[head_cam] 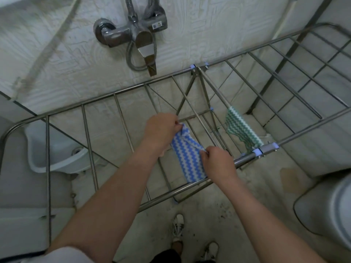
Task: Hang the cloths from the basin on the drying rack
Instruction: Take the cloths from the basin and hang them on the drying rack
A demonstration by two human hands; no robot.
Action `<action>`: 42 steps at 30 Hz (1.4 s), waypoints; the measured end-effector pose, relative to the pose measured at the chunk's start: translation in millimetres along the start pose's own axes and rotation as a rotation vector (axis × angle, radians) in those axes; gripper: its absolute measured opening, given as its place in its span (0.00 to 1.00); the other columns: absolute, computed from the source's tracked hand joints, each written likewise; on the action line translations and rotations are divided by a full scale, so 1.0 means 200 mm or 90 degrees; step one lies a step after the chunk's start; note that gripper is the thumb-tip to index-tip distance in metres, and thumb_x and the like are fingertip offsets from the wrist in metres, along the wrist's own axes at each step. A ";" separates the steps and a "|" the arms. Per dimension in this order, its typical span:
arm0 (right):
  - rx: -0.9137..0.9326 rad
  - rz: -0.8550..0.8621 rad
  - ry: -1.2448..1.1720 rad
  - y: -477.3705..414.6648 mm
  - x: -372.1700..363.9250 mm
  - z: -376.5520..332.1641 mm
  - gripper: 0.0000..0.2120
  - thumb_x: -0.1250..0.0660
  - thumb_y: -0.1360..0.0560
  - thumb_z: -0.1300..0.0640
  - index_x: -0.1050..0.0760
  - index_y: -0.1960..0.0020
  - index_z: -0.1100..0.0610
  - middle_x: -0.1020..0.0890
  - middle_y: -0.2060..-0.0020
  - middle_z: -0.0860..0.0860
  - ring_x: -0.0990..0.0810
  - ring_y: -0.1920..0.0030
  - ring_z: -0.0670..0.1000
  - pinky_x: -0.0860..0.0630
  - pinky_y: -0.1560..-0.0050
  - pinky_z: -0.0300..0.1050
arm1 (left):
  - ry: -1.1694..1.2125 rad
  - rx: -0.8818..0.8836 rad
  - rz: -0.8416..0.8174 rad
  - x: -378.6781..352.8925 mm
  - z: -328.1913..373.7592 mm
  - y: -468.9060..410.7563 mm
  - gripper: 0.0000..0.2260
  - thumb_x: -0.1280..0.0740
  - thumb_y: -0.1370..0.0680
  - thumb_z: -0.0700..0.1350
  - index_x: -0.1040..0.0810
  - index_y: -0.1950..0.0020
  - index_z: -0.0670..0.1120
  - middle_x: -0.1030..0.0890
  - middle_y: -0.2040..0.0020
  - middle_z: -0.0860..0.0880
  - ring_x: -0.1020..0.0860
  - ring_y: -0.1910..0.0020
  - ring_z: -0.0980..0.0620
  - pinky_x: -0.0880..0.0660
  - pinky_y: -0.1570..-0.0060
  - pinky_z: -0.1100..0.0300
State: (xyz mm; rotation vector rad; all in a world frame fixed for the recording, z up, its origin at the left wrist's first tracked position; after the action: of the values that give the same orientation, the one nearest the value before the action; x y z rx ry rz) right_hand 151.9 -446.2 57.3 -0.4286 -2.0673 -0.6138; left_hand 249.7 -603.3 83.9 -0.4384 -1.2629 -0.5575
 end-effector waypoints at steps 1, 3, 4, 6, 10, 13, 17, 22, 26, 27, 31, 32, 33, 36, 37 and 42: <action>-0.006 0.014 0.032 -0.01 -0.01 0.01 0.18 0.44 0.19 0.50 0.33 0.64 0.57 0.22 0.63 0.57 0.21 0.55 0.61 0.34 0.61 0.47 | 0.018 -0.001 0.012 0.00 0.01 -0.01 0.14 0.36 0.23 0.55 0.20 0.46 0.49 0.18 0.50 0.47 0.21 0.49 0.46 0.30 0.55 0.56; -0.019 0.045 0.087 -0.03 -0.02 0.02 0.15 0.45 0.19 0.51 0.27 0.58 0.58 0.18 0.56 0.59 0.20 0.53 0.62 0.33 0.61 0.47 | 0.072 0.014 0.028 0.01 0.00 -0.01 0.15 0.34 0.24 0.56 0.21 0.42 0.49 0.17 0.49 0.48 0.21 0.48 0.47 0.26 0.50 0.55; -0.025 0.056 0.113 -0.03 -0.02 0.03 0.15 0.45 0.19 0.52 0.25 0.56 0.59 0.18 0.55 0.59 0.20 0.52 0.61 0.33 0.61 0.47 | 0.094 0.030 0.035 0.03 -0.01 0.00 0.15 0.33 0.24 0.56 0.21 0.42 0.49 0.17 0.49 0.48 0.20 0.49 0.47 0.25 0.49 0.53; -0.030 0.066 0.149 -0.04 -0.02 0.04 0.12 0.44 0.20 0.55 0.24 0.53 0.60 0.18 0.55 0.59 0.20 0.52 0.61 0.34 0.62 0.46 | 0.100 0.067 0.037 0.05 -0.07 0.02 0.13 0.32 0.25 0.55 0.21 0.44 0.51 0.17 0.51 0.50 0.20 0.51 0.49 0.24 0.49 0.53; -0.029 0.059 0.188 -0.05 -0.03 0.03 0.09 0.43 0.22 0.61 0.24 0.52 0.60 0.19 0.55 0.58 0.22 0.51 0.59 0.35 0.63 0.44 | 0.134 0.124 -0.062 -0.01 -0.19 0.10 0.14 0.28 0.29 0.55 0.20 0.45 0.53 0.18 0.51 0.53 0.20 0.52 0.52 0.24 0.51 0.56; 0.001 0.095 0.153 -0.04 -0.03 0.01 0.09 0.41 0.22 0.58 0.24 0.46 0.58 0.20 0.50 0.57 0.25 0.45 0.58 0.32 0.58 0.46 | 0.279 0.173 -0.050 -0.07 -0.22 0.13 0.11 0.26 0.29 0.50 0.20 0.48 0.53 0.17 0.56 0.53 0.21 0.57 0.55 0.28 0.58 0.63; 0.076 0.050 0.006 0.00 -0.06 -0.07 0.16 0.35 0.24 0.48 0.25 0.40 0.54 0.22 0.48 0.54 0.25 0.45 0.55 0.26 0.51 0.48 | 0.266 0.133 -0.042 -0.07 -0.21 0.08 0.04 0.30 0.27 0.43 0.17 0.53 0.48 0.17 0.57 0.51 0.20 0.55 0.53 0.26 0.54 0.61; 0.097 -0.074 -0.016 0.03 -0.13 -0.14 0.15 0.32 0.26 0.44 0.21 0.48 0.55 0.19 0.60 0.50 0.21 0.58 0.51 0.24 0.57 0.45 | 0.190 0.131 -0.068 -0.05 -0.24 -0.01 0.07 0.36 0.23 0.45 0.19 0.53 0.46 0.18 0.52 0.47 0.21 0.52 0.47 0.25 0.51 0.55; 0.087 -0.119 -0.015 0.00 -0.12 -0.11 0.15 0.31 0.27 0.44 0.18 0.55 0.56 0.19 0.65 0.51 0.21 0.62 0.51 0.25 0.62 0.44 | 0.144 0.156 -0.020 -0.06 -0.28 -0.04 0.06 0.35 0.24 0.48 0.20 0.53 0.47 0.18 0.51 0.47 0.21 0.52 0.47 0.28 0.56 0.58; 0.086 -0.134 -0.014 -0.01 -0.12 -0.11 0.15 0.31 0.27 0.44 0.18 0.55 0.56 0.18 0.64 0.52 0.20 0.62 0.52 0.23 0.61 0.45 | 0.139 0.163 -0.017 -0.06 -0.29 -0.03 0.06 0.34 0.24 0.48 0.20 0.54 0.47 0.19 0.52 0.48 0.22 0.52 0.47 0.30 0.57 0.59; 0.071 -0.185 -0.001 -0.01 -0.09 -0.11 0.18 0.34 0.26 0.43 0.20 0.47 0.56 0.17 0.57 0.52 0.19 0.57 0.51 0.21 0.53 0.48 | 0.285 0.227 0.007 -0.01 -0.35 0.04 0.04 0.33 0.28 0.42 0.21 0.55 0.50 0.22 0.60 0.53 0.23 0.58 0.51 0.31 0.60 0.61; 0.067 -0.179 -0.001 -0.01 -0.07 -0.11 0.19 0.35 0.25 0.42 0.21 0.44 0.56 0.17 0.54 0.52 0.19 0.55 0.51 0.22 0.51 0.48 | 0.388 0.260 0.012 0.03 -0.36 0.07 0.07 0.33 0.29 0.39 0.21 0.56 0.50 0.23 0.62 0.52 0.24 0.61 0.51 0.31 0.62 0.62; 0.066 -0.159 -0.012 -0.01 -0.05 -0.11 0.19 0.36 0.24 0.43 0.22 0.42 0.55 0.17 0.52 0.51 0.19 0.54 0.51 0.22 0.50 0.47 | 0.523 0.292 0.007 0.08 -0.37 0.11 0.09 0.34 0.31 0.36 0.22 0.57 0.49 0.23 0.62 0.50 0.25 0.64 0.53 0.31 0.64 0.62; 0.059 -0.091 -0.224 -0.02 0.05 -0.19 0.13 0.36 0.23 0.47 0.20 0.44 0.52 0.16 0.51 0.47 0.19 0.51 0.46 0.22 0.48 0.45 | 0.952 0.295 -0.054 0.23 -0.38 0.24 0.14 0.36 0.37 0.32 0.23 0.55 0.46 0.20 0.61 0.48 0.25 0.65 0.53 0.27 0.64 0.62; 0.030 -0.114 -0.359 -0.01 0.08 -0.24 0.11 0.35 0.23 0.48 0.21 0.45 0.51 0.17 0.50 0.47 0.20 0.50 0.45 0.22 0.49 0.44 | 1.050 0.266 -0.076 0.28 -0.37 0.29 0.15 0.36 0.37 0.32 0.23 0.54 0.46 0.20 0.61 0.47 0.23 0.64 0.53 0.25 0.62 0.61; -0.099 -0.471 -0.795 0.03 0.09 -0.45 0.18 0.33 0.26 0.47 0.27 0.37 0.48 0.18 0.47 0.55 0.20 0.48 0.52 0.21 0.47 0.54 | 1.238 0.167 -0.142 0.32 -0.30 0.39 0.20 0.23 0.40 0.34 0.22 0.52 0.45 0.18 0.57 0.44 0.19 0.61 0.49 0.21 0.60 0.57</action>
State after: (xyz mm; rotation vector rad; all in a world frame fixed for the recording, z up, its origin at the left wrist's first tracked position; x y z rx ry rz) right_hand 206.5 -491.3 115.7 -0.0770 -3.4414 -1.1147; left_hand 357.4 -586.8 130.8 0.4918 0.5198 -0.6496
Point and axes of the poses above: each hand's wrist, its own y-axis away from the middle knuckle, its own x-axis out of the back of the hand, z = x × y, the point moved 3 cm from there along -y, towards the middle knuckle
